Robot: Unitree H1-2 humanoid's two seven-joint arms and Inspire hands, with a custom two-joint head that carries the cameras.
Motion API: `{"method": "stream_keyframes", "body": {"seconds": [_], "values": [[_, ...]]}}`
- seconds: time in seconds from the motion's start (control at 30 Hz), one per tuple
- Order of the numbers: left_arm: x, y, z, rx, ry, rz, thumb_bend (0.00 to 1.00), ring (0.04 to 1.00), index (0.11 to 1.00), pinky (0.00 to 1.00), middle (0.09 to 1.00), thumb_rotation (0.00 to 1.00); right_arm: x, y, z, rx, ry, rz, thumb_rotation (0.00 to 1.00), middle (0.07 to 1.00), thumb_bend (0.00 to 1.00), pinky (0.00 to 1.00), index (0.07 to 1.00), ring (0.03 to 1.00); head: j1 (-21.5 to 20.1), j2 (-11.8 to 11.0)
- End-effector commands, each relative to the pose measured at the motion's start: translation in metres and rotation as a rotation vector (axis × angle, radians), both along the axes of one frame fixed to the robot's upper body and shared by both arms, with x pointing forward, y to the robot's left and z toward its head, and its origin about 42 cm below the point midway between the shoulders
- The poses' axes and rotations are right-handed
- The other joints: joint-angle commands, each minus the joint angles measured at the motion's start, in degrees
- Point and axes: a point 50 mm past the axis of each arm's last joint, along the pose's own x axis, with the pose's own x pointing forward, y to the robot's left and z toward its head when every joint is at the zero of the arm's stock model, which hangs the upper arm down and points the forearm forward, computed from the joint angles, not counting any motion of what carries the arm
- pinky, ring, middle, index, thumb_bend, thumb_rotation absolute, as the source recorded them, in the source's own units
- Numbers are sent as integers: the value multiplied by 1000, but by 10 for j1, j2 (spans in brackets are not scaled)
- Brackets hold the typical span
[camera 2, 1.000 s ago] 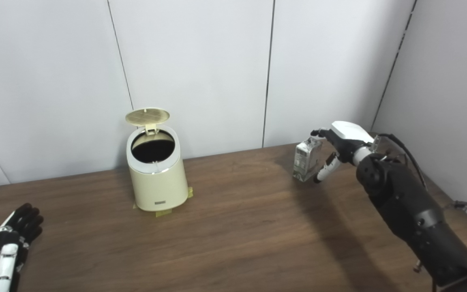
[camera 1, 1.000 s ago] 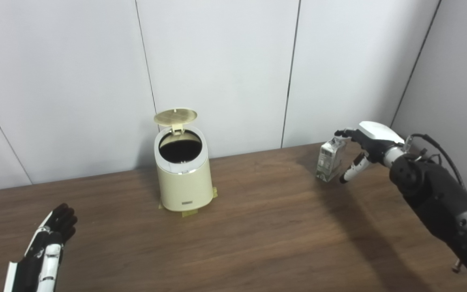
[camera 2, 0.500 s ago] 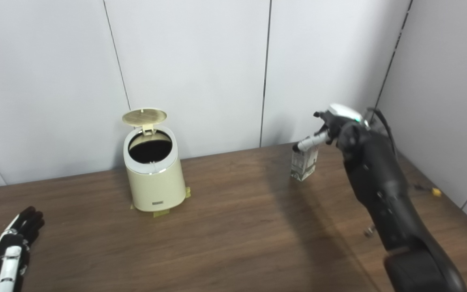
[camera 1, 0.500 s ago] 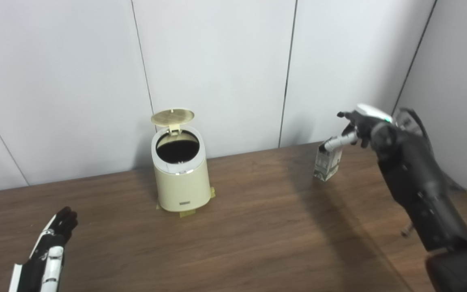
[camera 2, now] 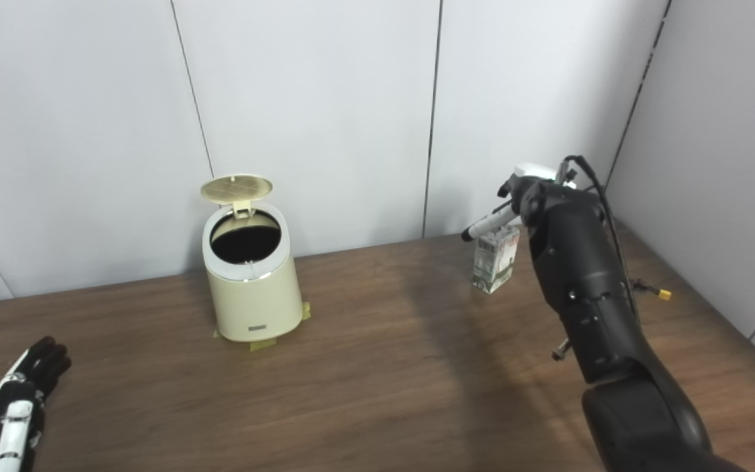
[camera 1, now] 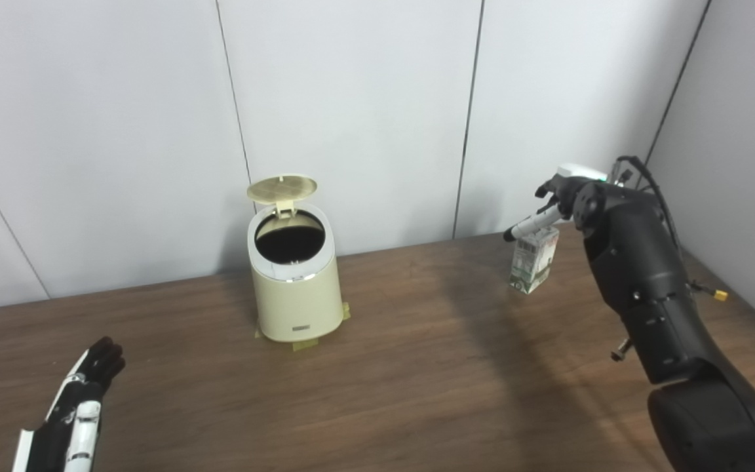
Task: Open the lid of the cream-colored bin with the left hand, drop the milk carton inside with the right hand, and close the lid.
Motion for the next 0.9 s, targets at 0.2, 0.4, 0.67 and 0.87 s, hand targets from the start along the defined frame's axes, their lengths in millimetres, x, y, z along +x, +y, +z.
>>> {"method": "stream_keyframes", "body": {"seconds": [0.2, 0.4, 0.67, 0.87], "values": [[2, -1, 13, 24, -69, -9, 312, 917, 900, 1000, 903, 785, 13, 3, 23, -142, -21, -33, 545, 792, 940, 599, 794, 754, 0, 2], [2, -2, 14, 21, -70, -7, 340, 916, 893, 1000, 900, 777, 15, -3, 12, -147, -4, -30, 546, 742, 968, 572, 753, 708, 0, 3], [0, -2, 16, 18, -69, -12, 323, 919, 895, 1000, 904, 773, 17, -11, 4, -161, 13, -48, 483, 756, 953, 502, 798, 681, 1, 5], [0, -2, 15, 25, -70, -5, 320, 904, 893, 994, 895, 779, 16, -15, 2, -224, 2, -44, 538, 710, 925, 434, 749, 599, 1, 6]]}}
